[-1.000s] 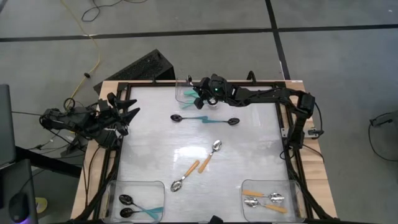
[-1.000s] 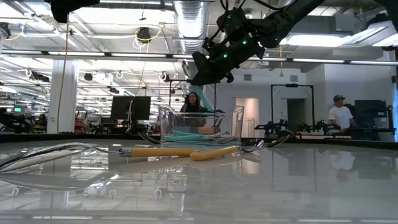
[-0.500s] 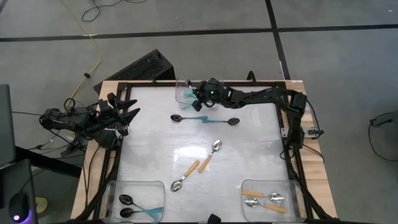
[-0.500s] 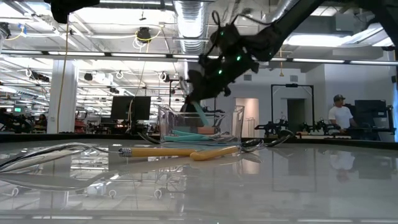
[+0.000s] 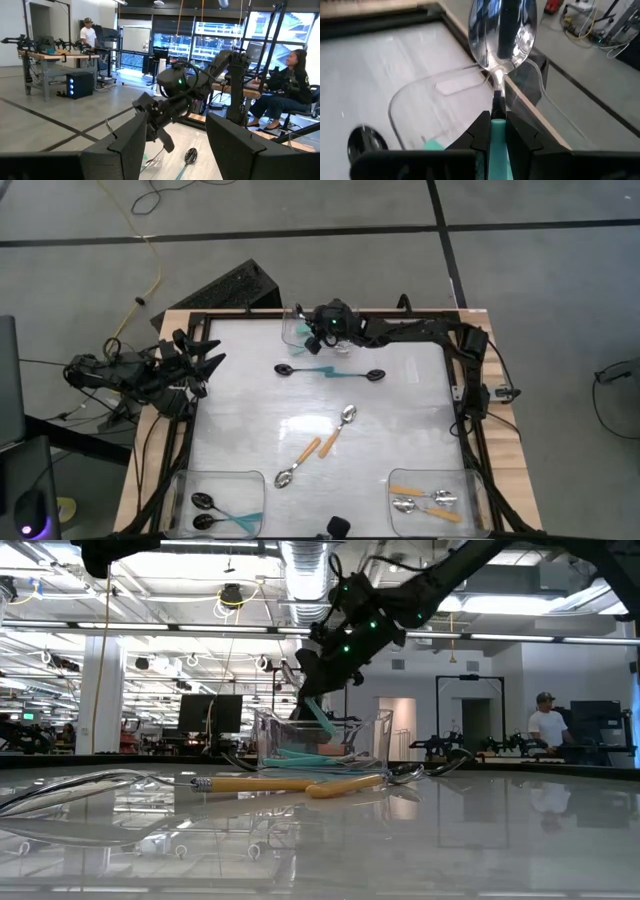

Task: Sort silverware by color (type)
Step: Put the blue spoon into the top transparent bin

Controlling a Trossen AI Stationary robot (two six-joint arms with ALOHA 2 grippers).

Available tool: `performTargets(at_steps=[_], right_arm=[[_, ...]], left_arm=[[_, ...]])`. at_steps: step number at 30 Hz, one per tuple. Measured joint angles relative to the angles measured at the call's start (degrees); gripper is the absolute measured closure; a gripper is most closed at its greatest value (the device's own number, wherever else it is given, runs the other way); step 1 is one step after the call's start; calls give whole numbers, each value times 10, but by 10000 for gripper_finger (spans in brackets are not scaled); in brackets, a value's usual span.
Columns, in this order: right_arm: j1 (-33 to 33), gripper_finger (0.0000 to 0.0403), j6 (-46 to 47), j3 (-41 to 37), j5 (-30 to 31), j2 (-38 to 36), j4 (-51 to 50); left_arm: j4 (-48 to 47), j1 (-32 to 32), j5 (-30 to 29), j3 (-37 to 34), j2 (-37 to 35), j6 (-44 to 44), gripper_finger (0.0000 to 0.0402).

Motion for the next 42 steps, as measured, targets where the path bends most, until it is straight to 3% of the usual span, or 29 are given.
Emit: performTargets(at_steps=[4,11,23,42], right_arm=[[1,339,-46,51,0,0,-104],[-7,339,-85,94,12,0,-189],[-12,339,-74,93,26,61,-215],[-13,339,-76,96,50,84,-253]], left_arm=[[-2,0,0,0,0,0,212],[-2,0,-1,0,0,0,212],[-2,0,-8,0,0,-1,212],[-1,0,-10,0,0,0,212]])
